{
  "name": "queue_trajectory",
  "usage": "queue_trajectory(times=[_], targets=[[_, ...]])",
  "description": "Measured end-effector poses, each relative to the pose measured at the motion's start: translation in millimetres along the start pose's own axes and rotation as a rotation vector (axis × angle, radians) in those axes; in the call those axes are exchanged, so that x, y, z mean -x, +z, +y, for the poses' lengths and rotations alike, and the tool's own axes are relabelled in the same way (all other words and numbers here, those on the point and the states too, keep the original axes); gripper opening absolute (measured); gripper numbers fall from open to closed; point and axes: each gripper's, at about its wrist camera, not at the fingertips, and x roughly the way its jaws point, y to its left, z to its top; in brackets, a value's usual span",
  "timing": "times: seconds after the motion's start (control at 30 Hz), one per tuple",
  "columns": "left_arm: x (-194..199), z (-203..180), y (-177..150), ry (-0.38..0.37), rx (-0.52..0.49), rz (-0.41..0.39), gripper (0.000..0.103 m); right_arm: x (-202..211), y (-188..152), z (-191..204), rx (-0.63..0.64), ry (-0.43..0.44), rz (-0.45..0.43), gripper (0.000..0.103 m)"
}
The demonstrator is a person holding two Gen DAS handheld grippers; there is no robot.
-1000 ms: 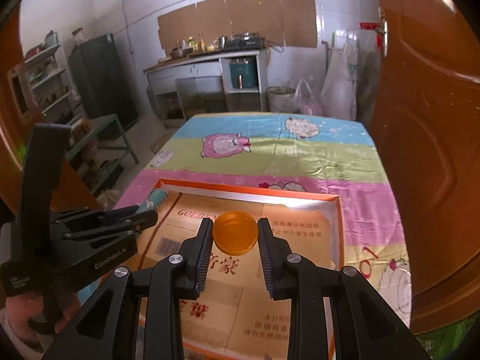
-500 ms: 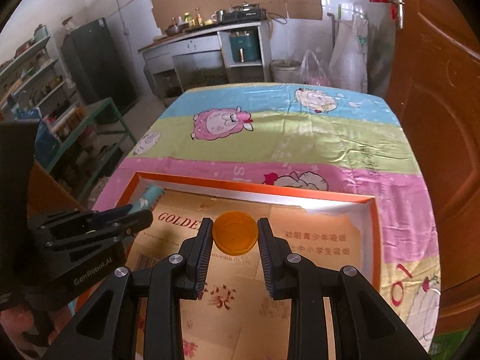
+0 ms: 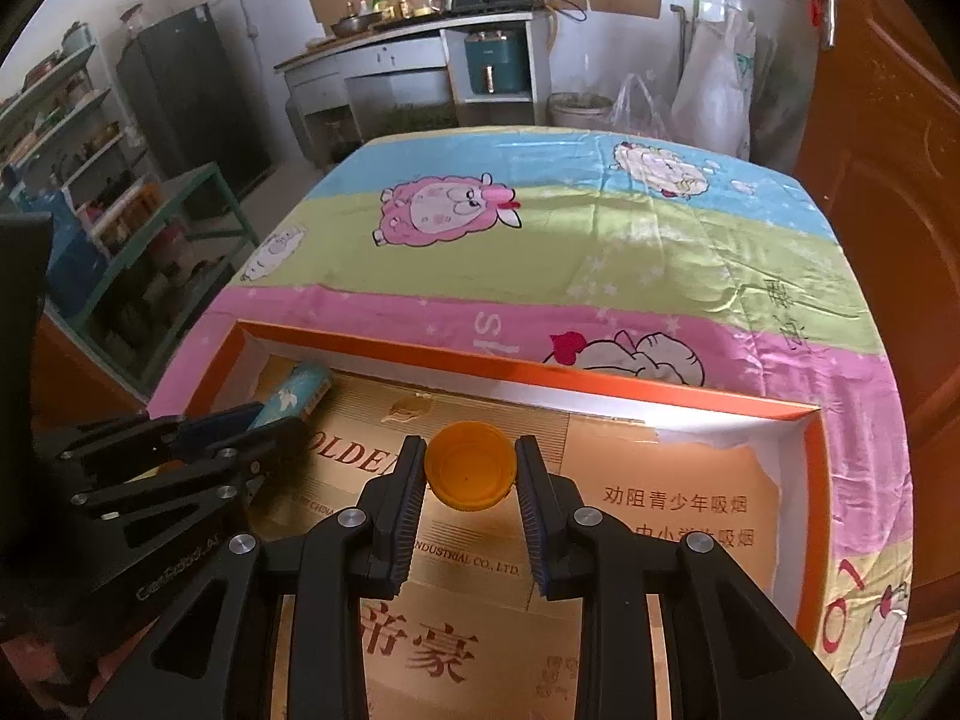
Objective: Organize rigid objects
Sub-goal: 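Lower the teal tube into the tray and open the left tool while the right releases the orange cap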
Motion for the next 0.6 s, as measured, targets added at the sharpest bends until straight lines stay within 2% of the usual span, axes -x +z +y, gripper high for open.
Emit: queue_trajectory(times=[0.3,0.47,0.53,0.6], targets=[[-4,8,-2,-0.044,0.026,-0.022,0.022,-14,-1,-3,-0.019,-0.002,0.041,0.031],[-6,-3,-1,0.003,-0.055,-0.013,0.023,-20,0,-4,-0.025,-0.010,0.065,0.031],[-7,-6,-2,0.006,-0.074,-0.016,0.029,-20,-1,-4,-0.020,-0.014,0.069,0.032],[-6,-4,-1,-0.034,-0.055,-0.015,0.036,-18,-1,-3,-0.013,-0.028,0.067,0.045]])
